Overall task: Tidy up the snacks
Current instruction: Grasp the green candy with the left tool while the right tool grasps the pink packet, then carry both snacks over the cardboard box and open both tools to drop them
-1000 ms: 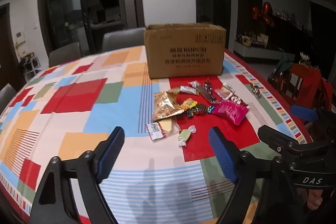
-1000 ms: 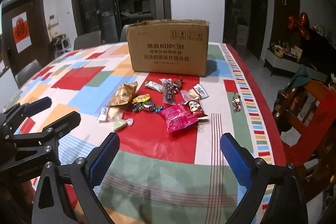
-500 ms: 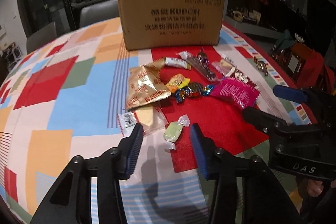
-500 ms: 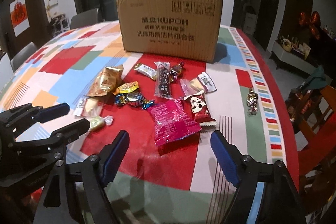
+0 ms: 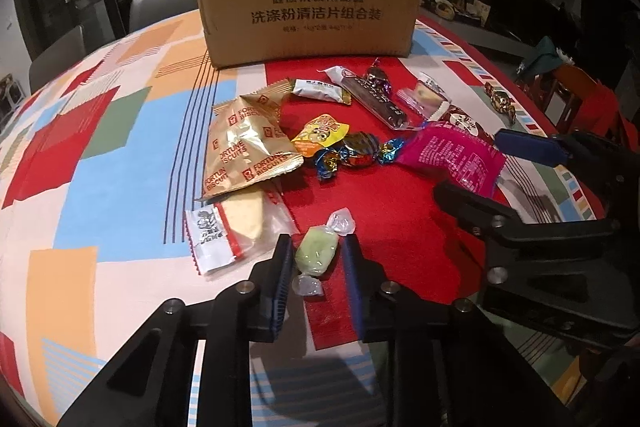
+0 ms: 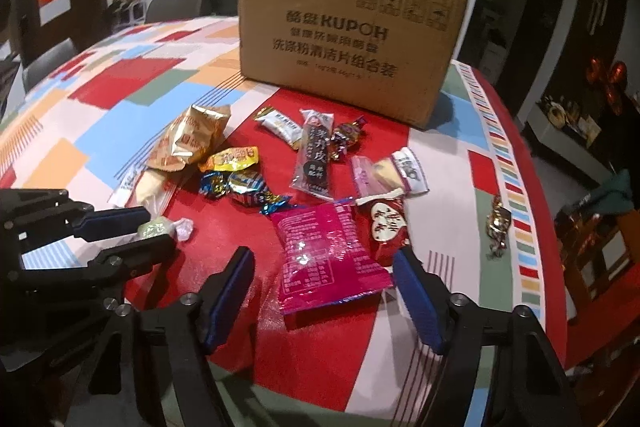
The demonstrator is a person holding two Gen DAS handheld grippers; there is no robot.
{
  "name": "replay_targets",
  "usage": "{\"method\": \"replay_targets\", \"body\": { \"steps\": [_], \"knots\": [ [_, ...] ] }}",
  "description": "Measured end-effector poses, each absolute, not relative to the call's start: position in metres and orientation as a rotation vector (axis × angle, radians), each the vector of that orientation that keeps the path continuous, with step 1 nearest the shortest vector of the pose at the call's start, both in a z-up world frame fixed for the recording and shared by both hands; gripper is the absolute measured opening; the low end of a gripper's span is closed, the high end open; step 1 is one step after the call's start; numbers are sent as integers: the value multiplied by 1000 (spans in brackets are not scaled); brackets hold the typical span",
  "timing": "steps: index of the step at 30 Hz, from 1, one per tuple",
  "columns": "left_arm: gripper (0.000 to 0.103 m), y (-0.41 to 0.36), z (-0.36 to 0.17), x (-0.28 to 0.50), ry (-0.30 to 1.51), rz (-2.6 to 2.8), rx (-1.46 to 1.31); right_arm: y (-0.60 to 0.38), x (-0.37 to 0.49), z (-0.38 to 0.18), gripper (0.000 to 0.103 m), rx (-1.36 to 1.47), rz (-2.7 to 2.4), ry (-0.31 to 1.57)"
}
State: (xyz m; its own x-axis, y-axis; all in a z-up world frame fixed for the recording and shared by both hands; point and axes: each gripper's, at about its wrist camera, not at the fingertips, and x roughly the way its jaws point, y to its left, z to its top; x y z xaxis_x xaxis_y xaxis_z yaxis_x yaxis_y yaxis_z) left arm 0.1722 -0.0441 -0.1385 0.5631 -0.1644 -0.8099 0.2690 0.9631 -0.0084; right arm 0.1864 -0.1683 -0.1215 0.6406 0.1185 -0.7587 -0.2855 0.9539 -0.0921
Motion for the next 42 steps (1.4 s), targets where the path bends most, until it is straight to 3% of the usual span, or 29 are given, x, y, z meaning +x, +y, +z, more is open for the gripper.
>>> {"method": "replay_targets", "body": {
  "steps": [4,8,21,42],
  "knots": [
    [23,-45,-138,175,941,-266,108,-166,191,-125,71,-230,236,847],
    [23,-44,-136,179,940,-266,89,-164,194,-130,58,-255,232,859],
    [23,-37,-114,170,873,-245,69,-168,188,-118,57,-200,207,841],
    [23,-32,-43,149,682,-213,55,-176,156,-44,57,-178,151,629]
  ]
}}
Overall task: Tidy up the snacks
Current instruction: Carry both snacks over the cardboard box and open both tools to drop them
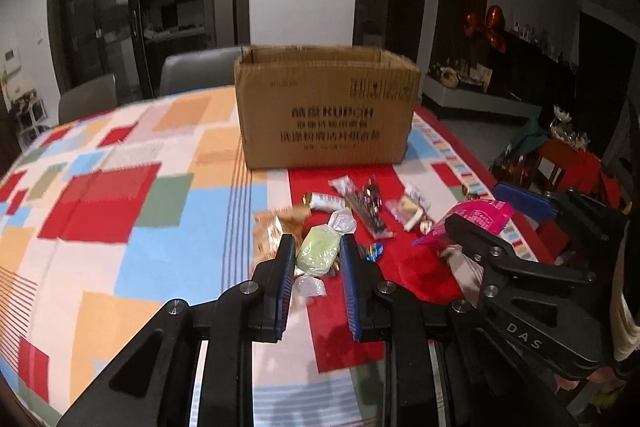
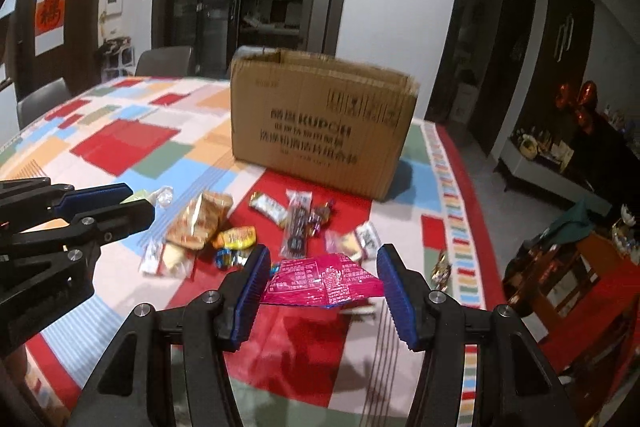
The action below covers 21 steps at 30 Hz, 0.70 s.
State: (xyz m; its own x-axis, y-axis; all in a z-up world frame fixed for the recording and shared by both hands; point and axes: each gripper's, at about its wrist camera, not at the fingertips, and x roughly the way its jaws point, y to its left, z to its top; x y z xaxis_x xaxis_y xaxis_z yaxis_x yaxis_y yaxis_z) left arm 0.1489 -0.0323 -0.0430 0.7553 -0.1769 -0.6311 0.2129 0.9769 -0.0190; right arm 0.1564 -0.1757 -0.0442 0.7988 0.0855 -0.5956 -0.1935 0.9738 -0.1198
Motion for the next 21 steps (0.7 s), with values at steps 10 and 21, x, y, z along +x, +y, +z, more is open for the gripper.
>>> {"method": "replay_targets", "body": {
  "steps": [10,21],
  "knots": [
    [23,-32,-4,166,588,-229,51,-184,165,-2,57,-136,120,523],
    [23,-27,33,207,555,-235,8,-189,200,42,57,-81,108,428]
  ]
}}
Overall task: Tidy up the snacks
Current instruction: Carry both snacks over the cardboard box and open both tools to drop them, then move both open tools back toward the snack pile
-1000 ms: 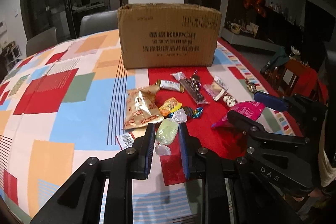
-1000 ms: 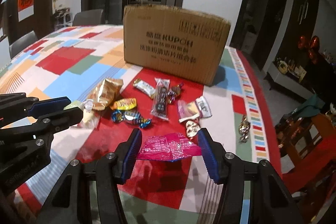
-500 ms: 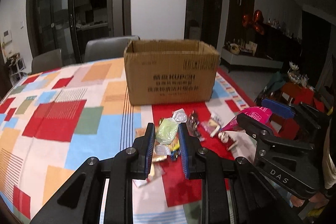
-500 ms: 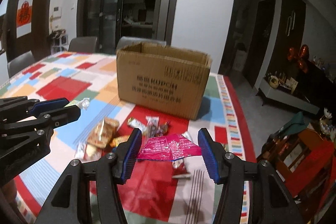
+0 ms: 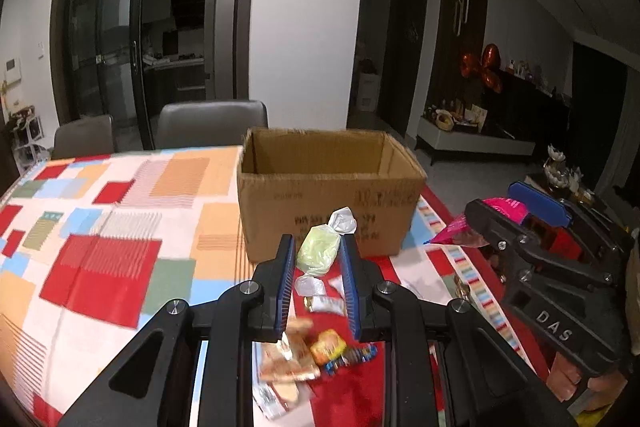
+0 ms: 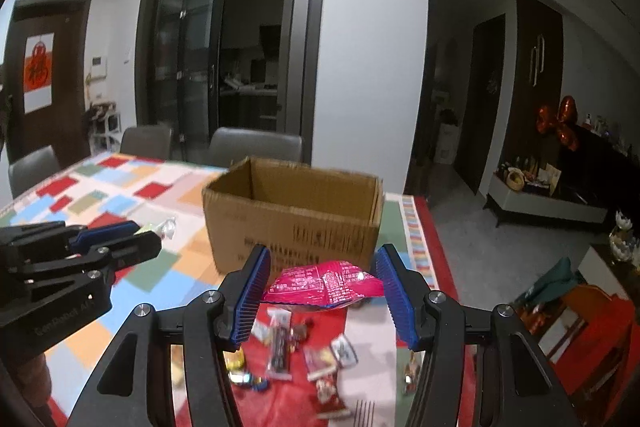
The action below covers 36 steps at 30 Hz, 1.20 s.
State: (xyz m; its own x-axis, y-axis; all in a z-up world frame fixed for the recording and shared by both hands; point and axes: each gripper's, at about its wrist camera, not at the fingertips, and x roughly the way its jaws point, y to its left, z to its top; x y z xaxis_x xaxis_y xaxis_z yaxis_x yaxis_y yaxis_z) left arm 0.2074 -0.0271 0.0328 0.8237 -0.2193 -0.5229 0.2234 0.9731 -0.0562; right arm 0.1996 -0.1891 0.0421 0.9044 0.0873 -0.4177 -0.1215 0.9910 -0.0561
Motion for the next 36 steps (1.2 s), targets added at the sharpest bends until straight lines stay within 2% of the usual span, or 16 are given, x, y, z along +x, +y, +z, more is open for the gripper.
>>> {"method": "replay_targets", "body": {
  "steps": [11,30,32,33,34,35,36],
  "knots": [
    [23,-28,63,266,521,-250,34,-186,247,74,57,-72,117,351],
    [24,-43,44,390,652,-255,112,-180,353,68,57,-138,128,413],
    [34,-43,43,398,661,-245,106,-182,363,64,57,-124,136,437],
    [50,-44,42,401,669,-240,103,-183,367,62,58,-117,139,453],
    [59,-44,42,403,670,-235,100,-183,371,61,59,-109,142,466],
    [59,-43,42,404,666,-230,100,-185,375,59,66,-101,133,483],
    [60,-43,42,403,663,-224,103,-188,378,60,68,-97,121,490]
  ]
}}
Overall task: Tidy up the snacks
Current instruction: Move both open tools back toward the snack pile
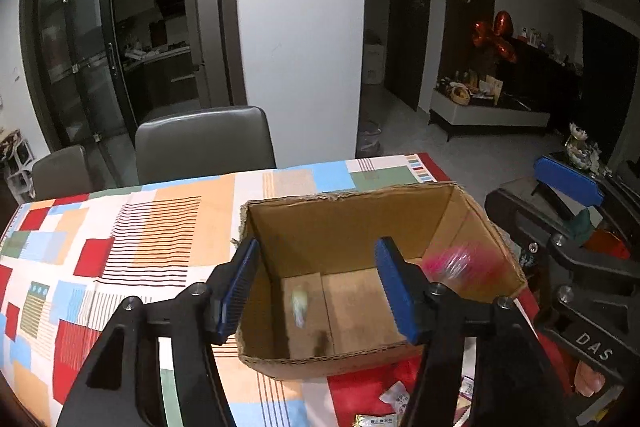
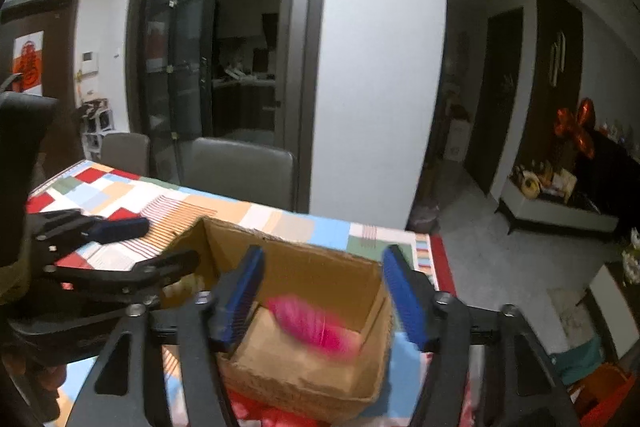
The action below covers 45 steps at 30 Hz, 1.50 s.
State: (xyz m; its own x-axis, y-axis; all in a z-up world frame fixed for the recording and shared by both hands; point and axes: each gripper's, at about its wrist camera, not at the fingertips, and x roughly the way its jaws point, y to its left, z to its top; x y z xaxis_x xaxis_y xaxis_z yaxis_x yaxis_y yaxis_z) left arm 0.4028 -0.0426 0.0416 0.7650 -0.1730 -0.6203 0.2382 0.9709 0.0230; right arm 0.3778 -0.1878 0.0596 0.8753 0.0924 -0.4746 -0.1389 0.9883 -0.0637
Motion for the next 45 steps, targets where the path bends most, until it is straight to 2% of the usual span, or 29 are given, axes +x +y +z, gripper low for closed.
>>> {"method": "replay_targets", "body": {
  "steps": [4,18,27,34,45],
  "knots": [
    [73,-36,42,389,644,-196,106,-194,370,56,68,-88,110,500],
    [75,-26,57,288,522,-188,140,-209,290,51,68,-52,154,500],
    [75,-20,45,228,492,-174,134,-214,233,42,68,-32,161,498],
    [75,-5,16,192,563,-145,106,-212,205,24,68,-34,150,536],
    [75,3,-51,168,774,-124,69,-214,186,-31,68,-23,114,686]
  ]
}}
